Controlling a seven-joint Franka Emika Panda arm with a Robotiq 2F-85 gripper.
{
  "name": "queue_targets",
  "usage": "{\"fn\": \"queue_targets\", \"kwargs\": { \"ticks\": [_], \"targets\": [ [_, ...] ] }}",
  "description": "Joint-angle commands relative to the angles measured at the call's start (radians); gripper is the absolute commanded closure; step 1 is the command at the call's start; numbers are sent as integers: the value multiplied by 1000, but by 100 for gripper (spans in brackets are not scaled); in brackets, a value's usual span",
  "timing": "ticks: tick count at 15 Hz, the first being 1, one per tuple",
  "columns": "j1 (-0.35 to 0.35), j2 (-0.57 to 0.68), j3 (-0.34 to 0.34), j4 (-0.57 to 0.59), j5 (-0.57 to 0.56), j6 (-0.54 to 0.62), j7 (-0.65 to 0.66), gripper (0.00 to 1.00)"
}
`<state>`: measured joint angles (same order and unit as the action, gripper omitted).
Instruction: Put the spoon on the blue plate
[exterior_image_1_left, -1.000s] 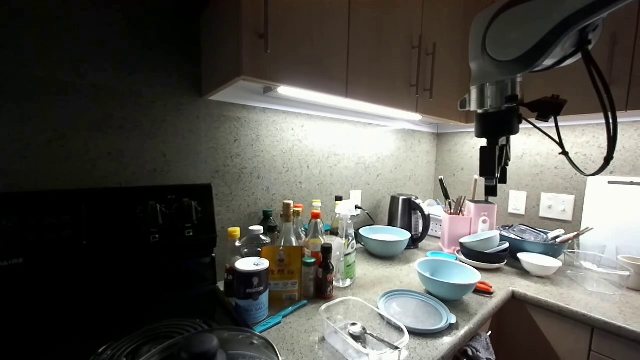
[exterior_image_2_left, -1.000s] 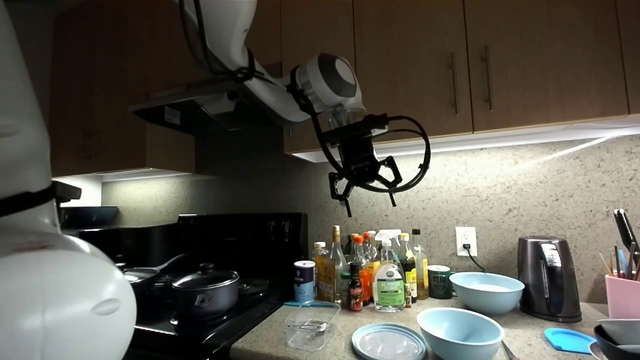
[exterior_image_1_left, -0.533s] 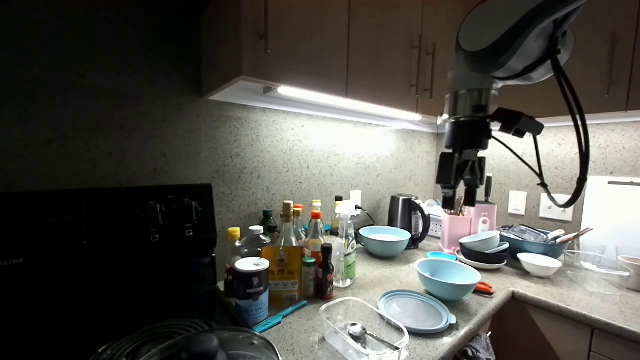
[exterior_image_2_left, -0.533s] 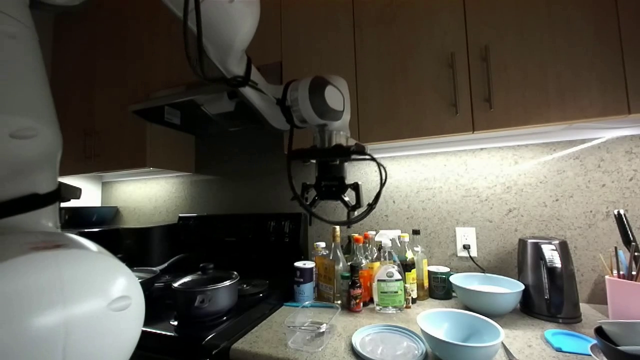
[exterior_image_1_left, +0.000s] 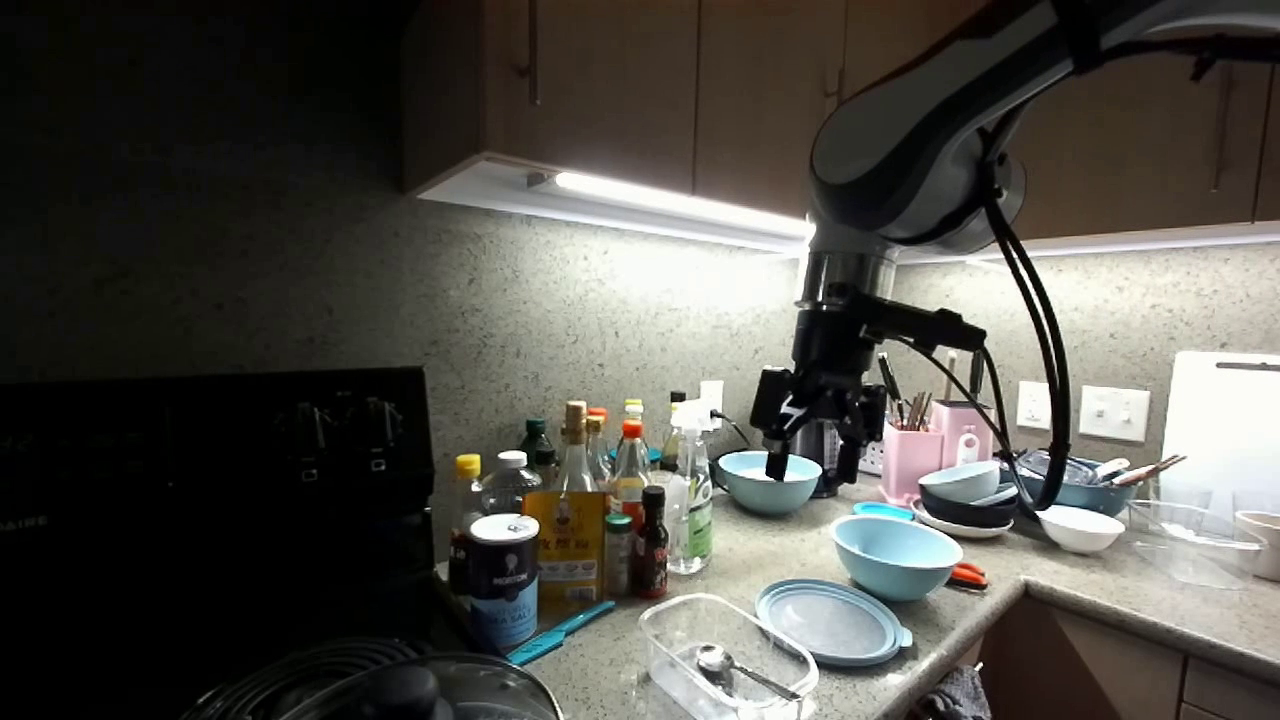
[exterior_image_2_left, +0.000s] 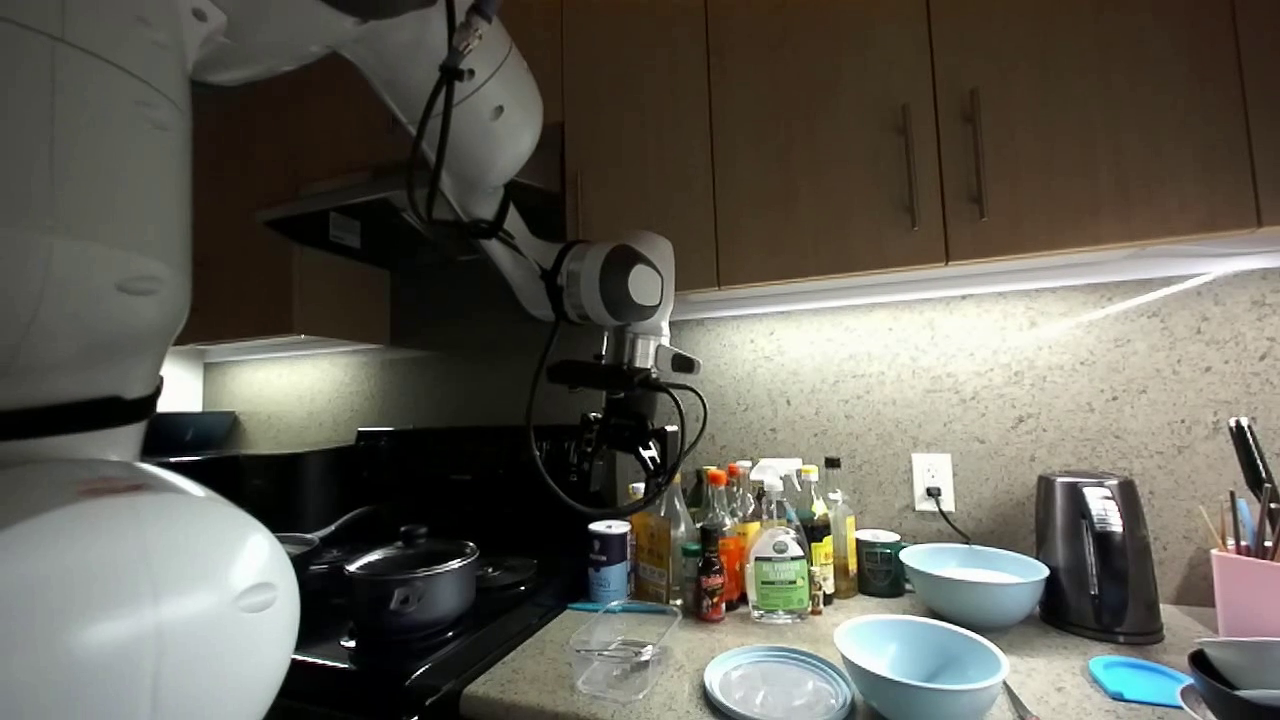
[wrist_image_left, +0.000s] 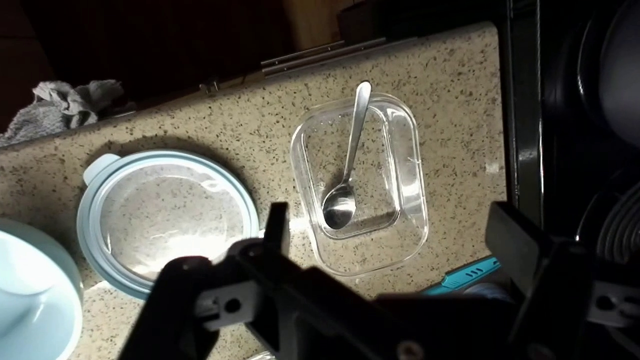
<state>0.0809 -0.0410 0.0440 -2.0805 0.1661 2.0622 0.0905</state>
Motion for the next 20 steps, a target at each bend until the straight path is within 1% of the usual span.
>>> {"fn": "queue_targets", "kwargs": {
  "ticks": [1,4,6,10,12,15,17,18,20],
  "targets": [
    [-8,2,6,5,0,-2,0,0],
    [-8,1,6,11,0,-2,0,0],
    [-10,91,5,80,-40,-47,-2,0],
    [-10,239,0,191,-40,-125,19,0],
    [2,312,3,249,-59,-163,33,0],
    [37,414,9,319,-119,-189,73,0],
    [56,454,6,345,-164,-208,72,0],
    [38,419,9,302,-121,-168,44,0],
    [53,456,10,329,-143,-177,51,0]
  ]
}}
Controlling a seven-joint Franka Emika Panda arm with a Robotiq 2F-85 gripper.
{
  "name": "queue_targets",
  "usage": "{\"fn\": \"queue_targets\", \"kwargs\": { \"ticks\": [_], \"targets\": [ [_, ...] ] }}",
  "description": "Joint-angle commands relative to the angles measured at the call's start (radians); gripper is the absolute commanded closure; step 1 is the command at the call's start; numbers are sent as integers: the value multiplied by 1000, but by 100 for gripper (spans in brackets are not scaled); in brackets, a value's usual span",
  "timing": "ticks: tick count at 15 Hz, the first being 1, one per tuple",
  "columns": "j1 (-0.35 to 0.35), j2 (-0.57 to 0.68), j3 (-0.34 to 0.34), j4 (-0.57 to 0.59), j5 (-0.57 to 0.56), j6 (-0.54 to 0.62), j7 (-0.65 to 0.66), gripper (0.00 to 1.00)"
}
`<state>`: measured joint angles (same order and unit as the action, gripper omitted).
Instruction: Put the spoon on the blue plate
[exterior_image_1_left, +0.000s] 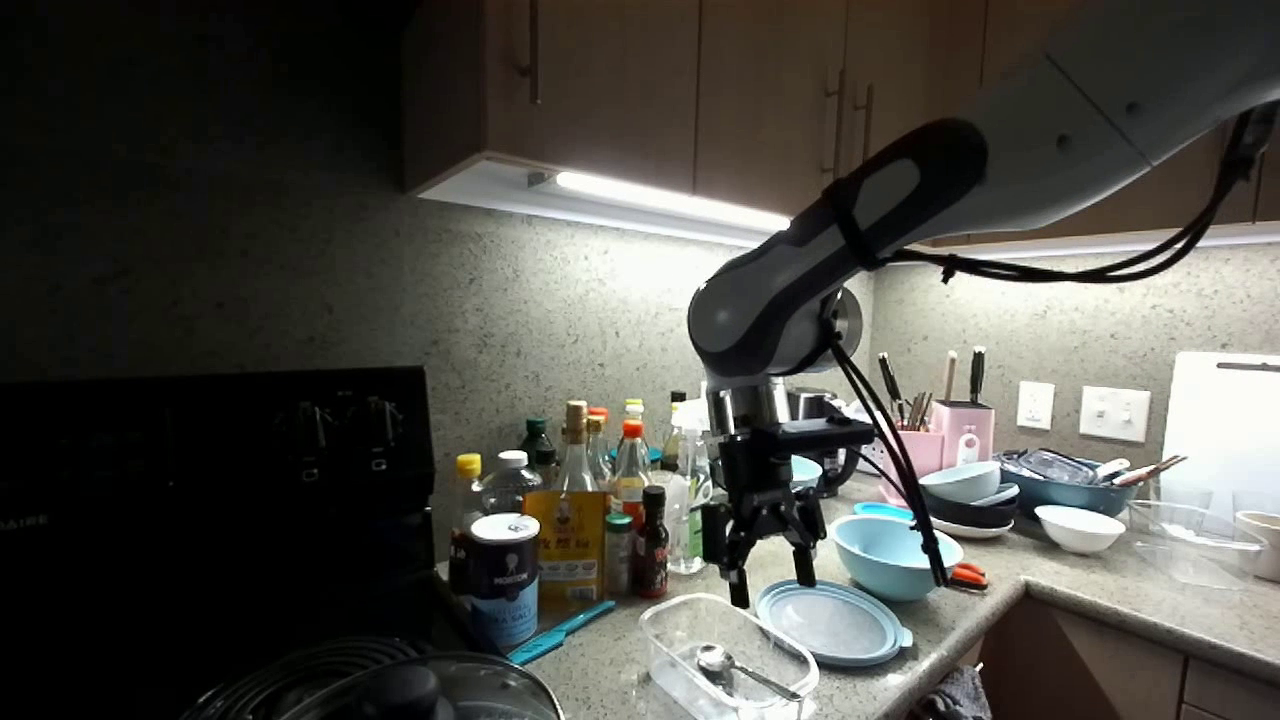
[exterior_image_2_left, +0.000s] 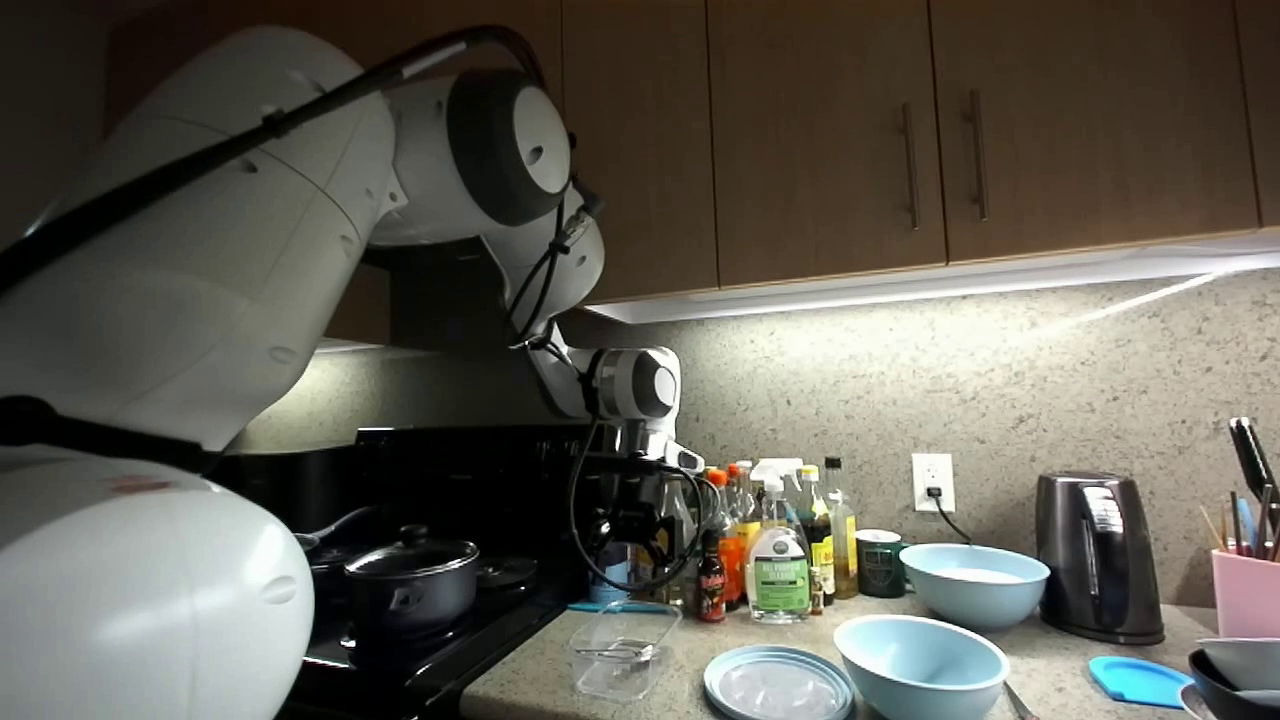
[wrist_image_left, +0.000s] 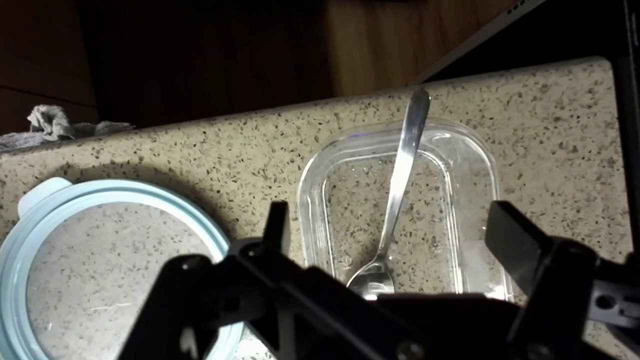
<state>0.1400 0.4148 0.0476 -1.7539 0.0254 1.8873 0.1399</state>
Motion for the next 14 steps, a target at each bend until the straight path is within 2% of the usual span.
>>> {"fn": "queue_targets", "kwargs": {
  "ticks": [1,4,14],
  "targets": [
    [-5,7,7,9,-4,-4,2,0],
    [2,16,11,14,-11,-17,-4,0],
    [49,155,28,92,-22,-49,-3,0]
  ]
}}
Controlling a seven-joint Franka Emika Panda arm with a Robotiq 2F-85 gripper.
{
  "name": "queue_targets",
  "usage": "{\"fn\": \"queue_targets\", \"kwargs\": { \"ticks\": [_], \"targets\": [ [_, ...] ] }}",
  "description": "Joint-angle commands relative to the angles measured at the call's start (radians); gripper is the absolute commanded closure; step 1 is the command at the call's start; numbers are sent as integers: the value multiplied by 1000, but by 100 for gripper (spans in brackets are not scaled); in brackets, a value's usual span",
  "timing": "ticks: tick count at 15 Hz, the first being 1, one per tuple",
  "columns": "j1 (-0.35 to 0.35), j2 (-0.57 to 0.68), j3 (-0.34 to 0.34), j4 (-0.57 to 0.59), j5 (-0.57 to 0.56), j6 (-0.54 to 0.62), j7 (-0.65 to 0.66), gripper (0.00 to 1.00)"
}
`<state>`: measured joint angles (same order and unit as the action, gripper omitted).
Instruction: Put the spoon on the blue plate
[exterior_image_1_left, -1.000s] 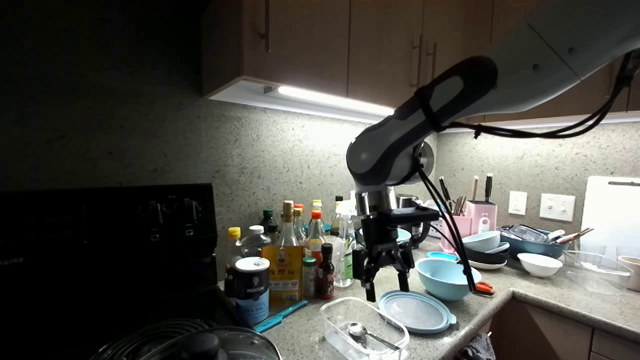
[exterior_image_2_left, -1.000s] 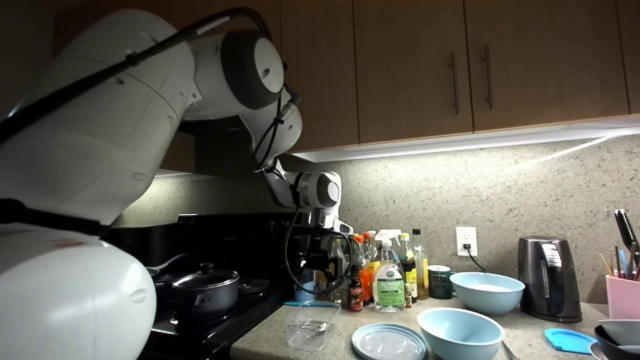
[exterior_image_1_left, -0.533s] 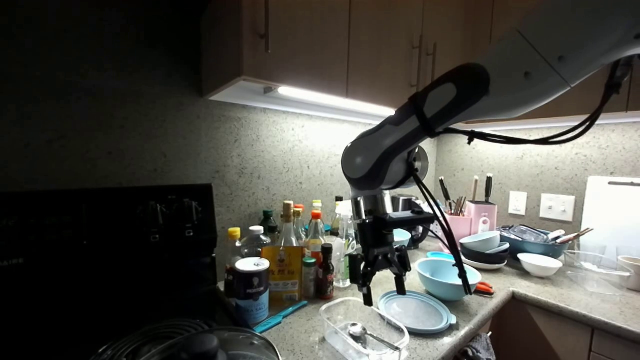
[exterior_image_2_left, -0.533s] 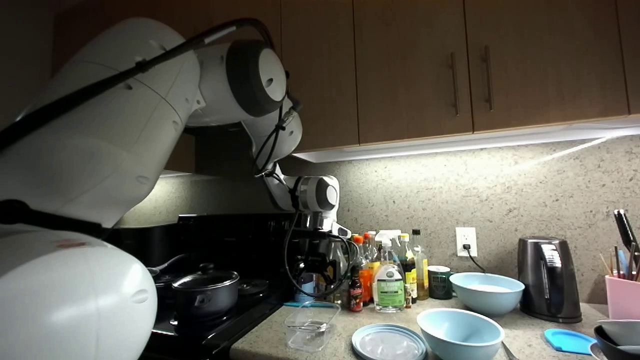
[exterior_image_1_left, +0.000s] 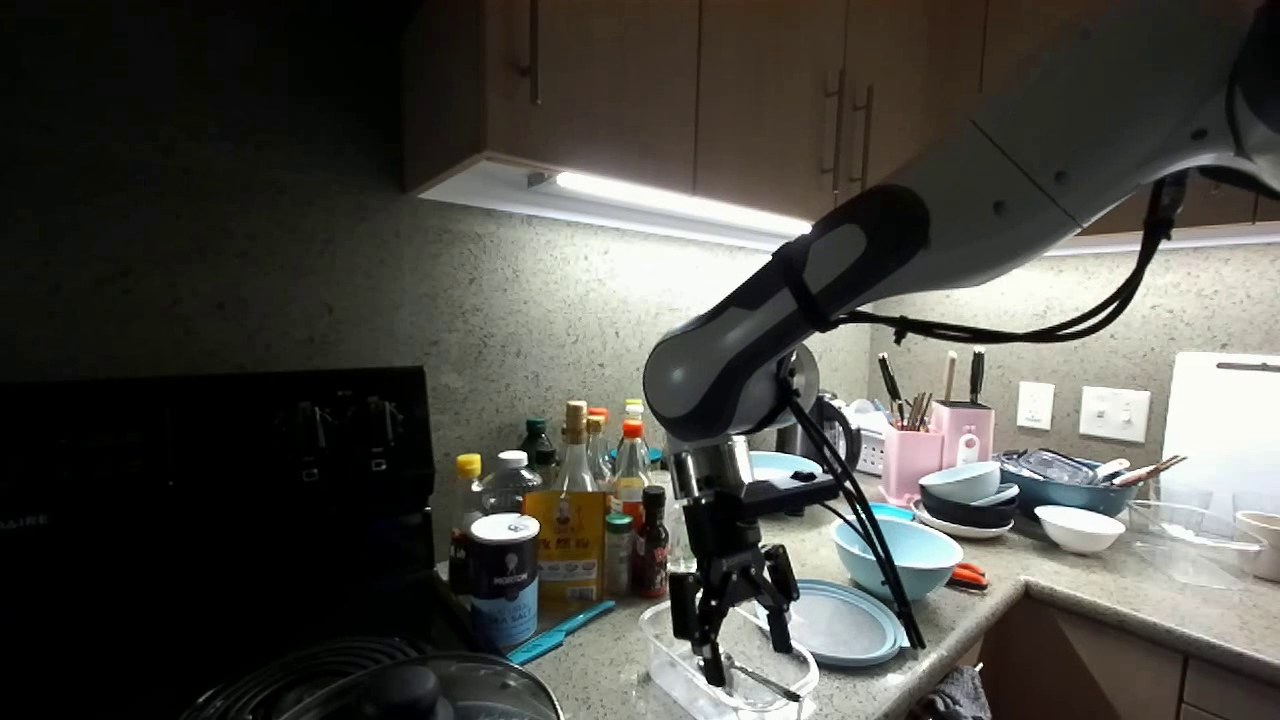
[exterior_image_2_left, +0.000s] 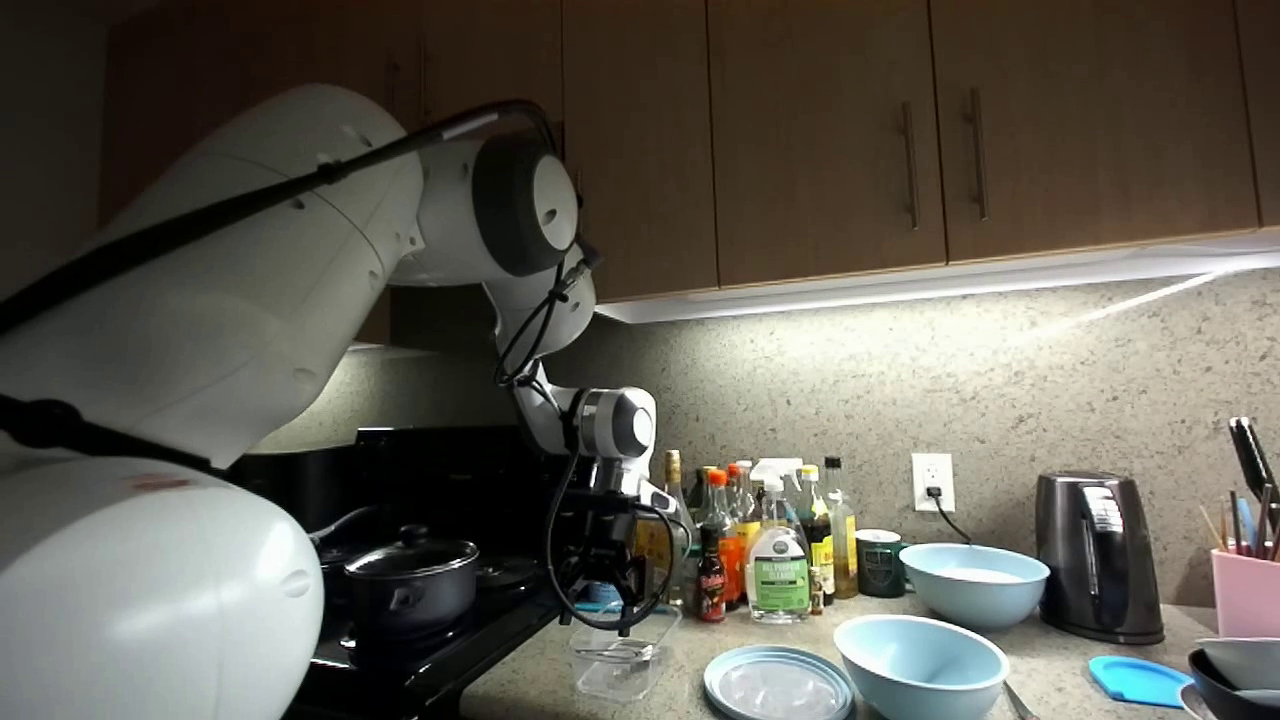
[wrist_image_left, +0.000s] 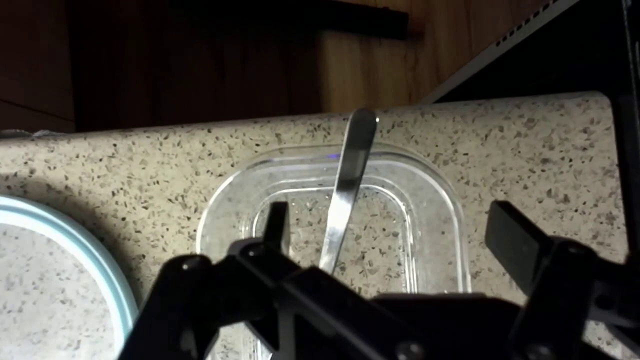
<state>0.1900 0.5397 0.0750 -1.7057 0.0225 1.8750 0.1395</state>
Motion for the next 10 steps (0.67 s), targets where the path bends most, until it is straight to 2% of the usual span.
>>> {"fn": "queue_targets", "kwargs": {
  "ticks": [1,10],
  "targets": [
    [-7,39,-2,55,-14,-34,-5,0],
    [-50,95,-14,144,16,-52,-18,0]
  ]
}}
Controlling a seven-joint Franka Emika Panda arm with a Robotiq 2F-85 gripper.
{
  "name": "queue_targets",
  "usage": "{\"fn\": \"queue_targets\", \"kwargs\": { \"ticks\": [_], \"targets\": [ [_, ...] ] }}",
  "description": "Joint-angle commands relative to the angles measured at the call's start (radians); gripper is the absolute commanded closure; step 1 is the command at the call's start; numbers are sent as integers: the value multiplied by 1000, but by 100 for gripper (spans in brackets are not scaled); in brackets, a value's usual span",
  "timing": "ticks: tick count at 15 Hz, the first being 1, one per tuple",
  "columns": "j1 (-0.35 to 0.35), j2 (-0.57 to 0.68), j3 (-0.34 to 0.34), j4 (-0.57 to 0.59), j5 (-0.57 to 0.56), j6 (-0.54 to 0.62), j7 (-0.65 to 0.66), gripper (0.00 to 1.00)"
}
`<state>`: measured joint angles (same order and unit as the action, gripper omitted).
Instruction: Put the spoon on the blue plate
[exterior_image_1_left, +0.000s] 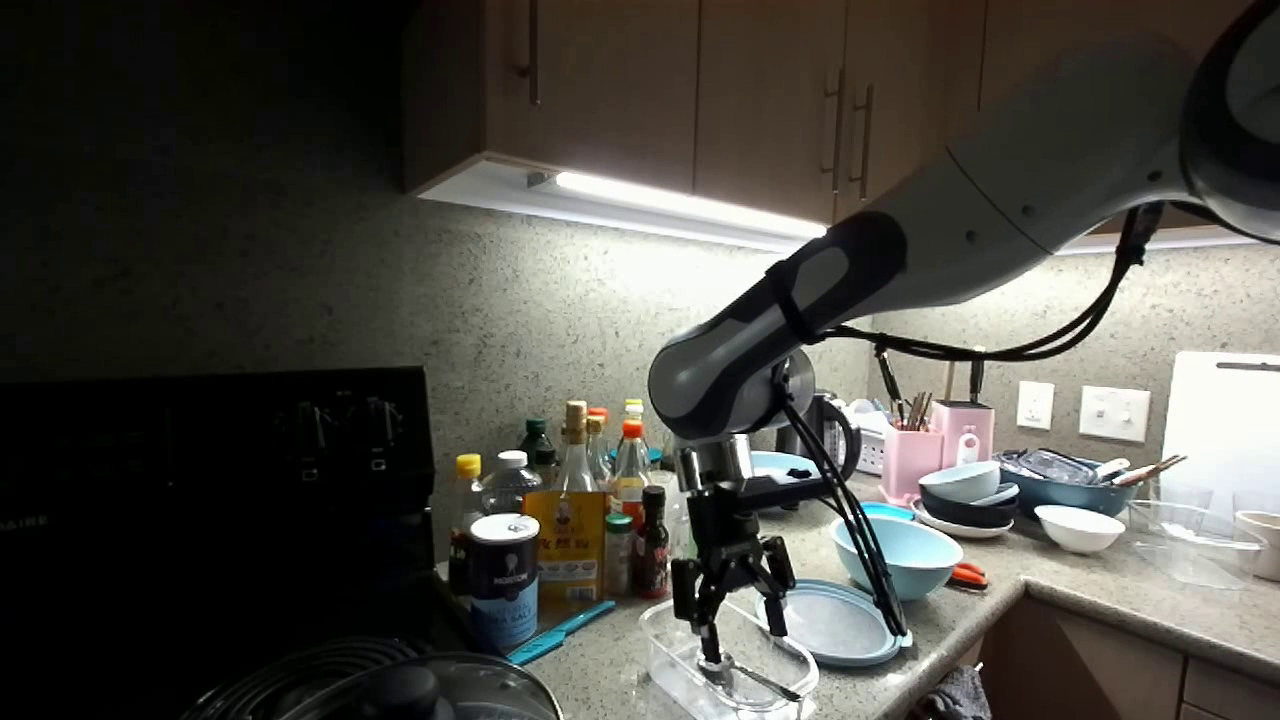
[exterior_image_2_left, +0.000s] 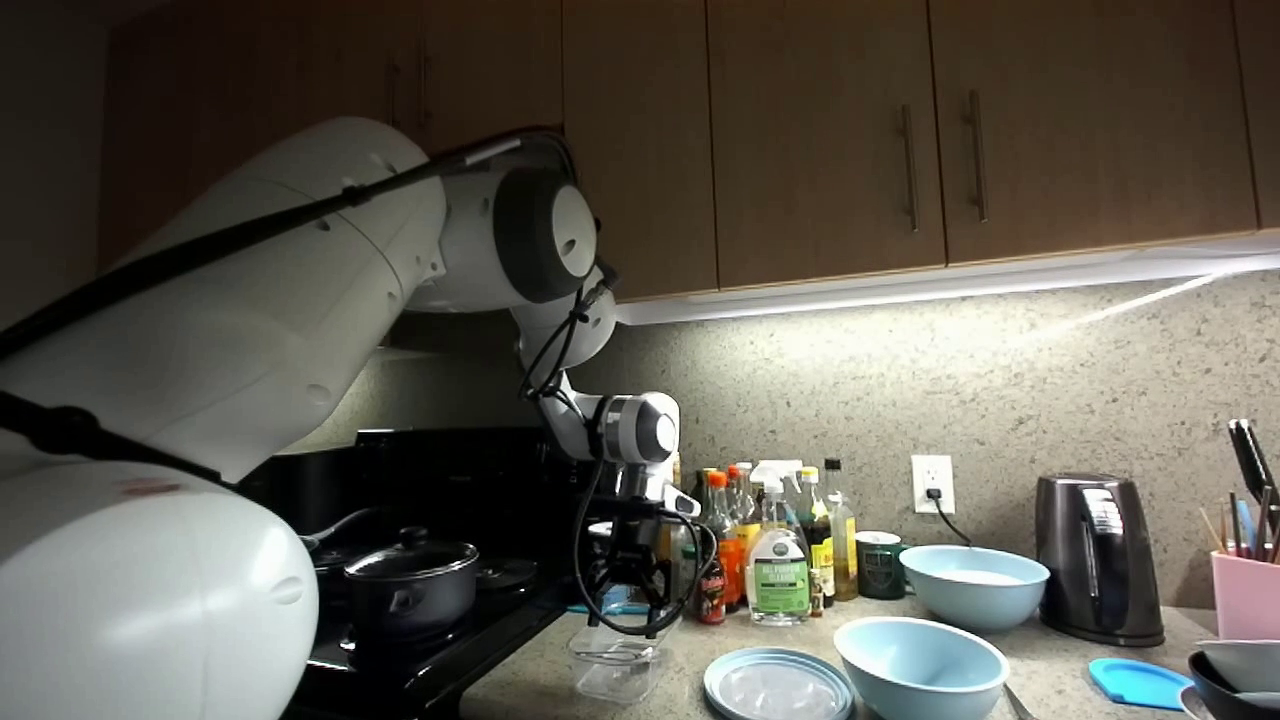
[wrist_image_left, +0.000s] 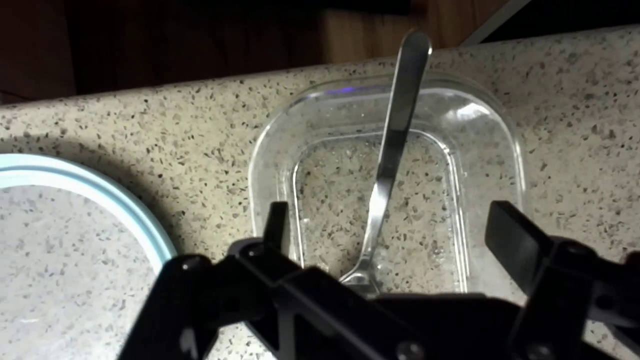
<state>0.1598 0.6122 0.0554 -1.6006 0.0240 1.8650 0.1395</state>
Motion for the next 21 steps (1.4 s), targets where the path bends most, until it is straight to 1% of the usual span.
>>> {"fn": "queue_targets", "kwargs": {
  "ticks": [1,4,6,14,17,21],
  "targets": [
    [-24,34,6,52,16,-53,-21,0],
    [-31,70,5,97,22,-96,-14,0],
    [-23,83,4,123,16,-125,2,0],
    [41,100,9,164,-9,-194,33,0],
    [34,121,4,187,6,-221,34,0],
    [14,115,3,196,21,-217,19,0]
  ]
}}
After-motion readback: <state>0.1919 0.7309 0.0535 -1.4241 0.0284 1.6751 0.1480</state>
